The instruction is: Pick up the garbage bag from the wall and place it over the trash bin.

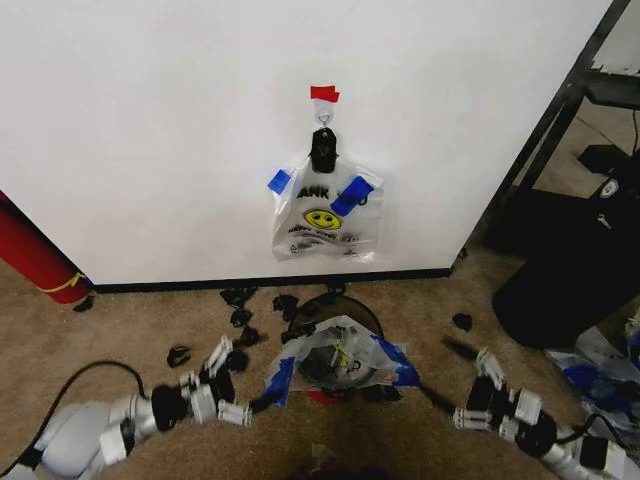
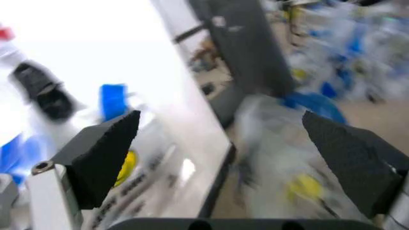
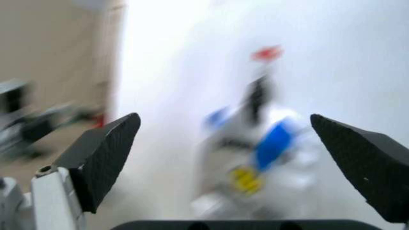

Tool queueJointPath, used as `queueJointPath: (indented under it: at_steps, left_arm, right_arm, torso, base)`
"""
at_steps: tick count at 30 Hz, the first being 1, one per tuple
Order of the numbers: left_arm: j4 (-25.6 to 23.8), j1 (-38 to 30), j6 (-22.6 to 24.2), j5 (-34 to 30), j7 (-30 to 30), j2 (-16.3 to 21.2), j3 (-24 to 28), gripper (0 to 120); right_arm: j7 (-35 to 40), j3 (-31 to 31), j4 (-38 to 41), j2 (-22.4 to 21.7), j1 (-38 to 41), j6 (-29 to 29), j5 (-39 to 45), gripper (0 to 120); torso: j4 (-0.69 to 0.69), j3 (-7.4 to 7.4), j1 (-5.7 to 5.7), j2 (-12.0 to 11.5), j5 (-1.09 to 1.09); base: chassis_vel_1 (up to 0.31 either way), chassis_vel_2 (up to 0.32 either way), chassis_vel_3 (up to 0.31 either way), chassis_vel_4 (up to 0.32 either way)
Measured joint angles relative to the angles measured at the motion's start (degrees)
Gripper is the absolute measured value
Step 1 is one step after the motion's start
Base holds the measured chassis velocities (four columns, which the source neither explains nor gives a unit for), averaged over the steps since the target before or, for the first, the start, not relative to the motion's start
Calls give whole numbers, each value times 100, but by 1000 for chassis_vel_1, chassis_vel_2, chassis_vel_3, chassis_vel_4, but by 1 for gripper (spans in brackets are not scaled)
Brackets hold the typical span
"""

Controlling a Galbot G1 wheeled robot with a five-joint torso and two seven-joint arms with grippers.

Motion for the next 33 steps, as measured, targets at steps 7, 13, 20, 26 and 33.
queueJointPath:
  at_steps: [7, 13, 20, 26, 33]
  left_arm:
    - [146, -932, 1342, -613, -674, 427, 679, 100]
    - [1005, -2559, 1972, -909, -646, 656, 1722, 100]
    - [1629, -3686, 3038, -962, -524, 294, 2835, 100]
    - [1771, -4385, 3921, -999, -540, -25, 3457, 100]
    - [2041, -5162, 5280, -865, -861, -472, 4080, 100]
  right_arm:
    - [3855, -411, 812, 366, 535, -423, -2030, 100]
    - [4539, -443, 1199, 704, 595, -622, -3028, 100]
    - [5216, -429, 1696, 926, 520, -1335, -3543, 100]
    - [6331, -494, 2361, 1066, 486, -2537, -3664, 100]
    - [6621, -476, 2527, 1090, 400, -2868, -3643, 100]
  torso:
    - [6, 1, 0, 0, -1]
    - [1, 1, 0, 0, 0]
    - [1, 1, 1, 0, -1]
    - [2, 0, 1, 0, 2]
    - [1, 0, 1, 0, 1]
  base:
    - [0, 0, 0, 0]
    - [0, 0, 0, 0]
    - [0, 0, 0, 0]
    - [0, 0, 0, 0]
    - [0, 0, 0, 0]
